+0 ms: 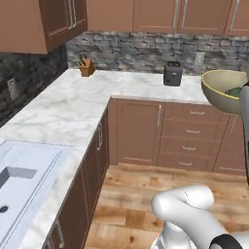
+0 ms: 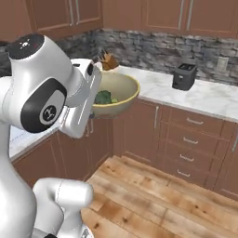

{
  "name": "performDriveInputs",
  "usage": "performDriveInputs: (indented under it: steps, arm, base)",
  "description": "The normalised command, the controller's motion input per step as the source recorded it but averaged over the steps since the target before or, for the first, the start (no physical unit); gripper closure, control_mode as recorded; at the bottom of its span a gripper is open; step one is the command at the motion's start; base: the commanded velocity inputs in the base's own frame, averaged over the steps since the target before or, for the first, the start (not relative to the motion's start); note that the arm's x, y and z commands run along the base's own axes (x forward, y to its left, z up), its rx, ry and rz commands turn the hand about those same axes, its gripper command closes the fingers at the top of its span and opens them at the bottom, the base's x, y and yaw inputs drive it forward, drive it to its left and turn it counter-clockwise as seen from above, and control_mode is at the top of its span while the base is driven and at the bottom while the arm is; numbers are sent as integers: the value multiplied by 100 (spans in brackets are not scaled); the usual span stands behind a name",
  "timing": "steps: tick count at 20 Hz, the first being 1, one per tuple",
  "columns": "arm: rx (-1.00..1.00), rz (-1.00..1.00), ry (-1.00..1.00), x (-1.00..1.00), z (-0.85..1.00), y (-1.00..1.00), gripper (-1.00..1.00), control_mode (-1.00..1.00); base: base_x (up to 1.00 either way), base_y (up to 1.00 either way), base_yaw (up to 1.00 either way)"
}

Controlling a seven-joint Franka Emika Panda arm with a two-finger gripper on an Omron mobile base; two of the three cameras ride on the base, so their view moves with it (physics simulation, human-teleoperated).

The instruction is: Pick the broccoli from the sink and place it in the bowl. Then pick the bowl and place it in the microwave. Then close the microwave door and press the start button.

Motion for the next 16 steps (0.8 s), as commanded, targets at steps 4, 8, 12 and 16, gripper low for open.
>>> performDriveInputs:
  steps: [4, 8, 12, 16]
  arm:
    - [0, 0, 0, 0, 0, 0, 100, 100]
    - [0, 0, 0, 0, 0, 0, 100, 100]
    - [0, 0, 0, 0, 0, 0, 100, 100]
    - [0, 0, 0, 0, 0, 0, 100, 100]
  base:
    - [4, 4, -70]
    - [83, 28, -44]
    - [100, 19, -36]
    - [100, 13, -27]
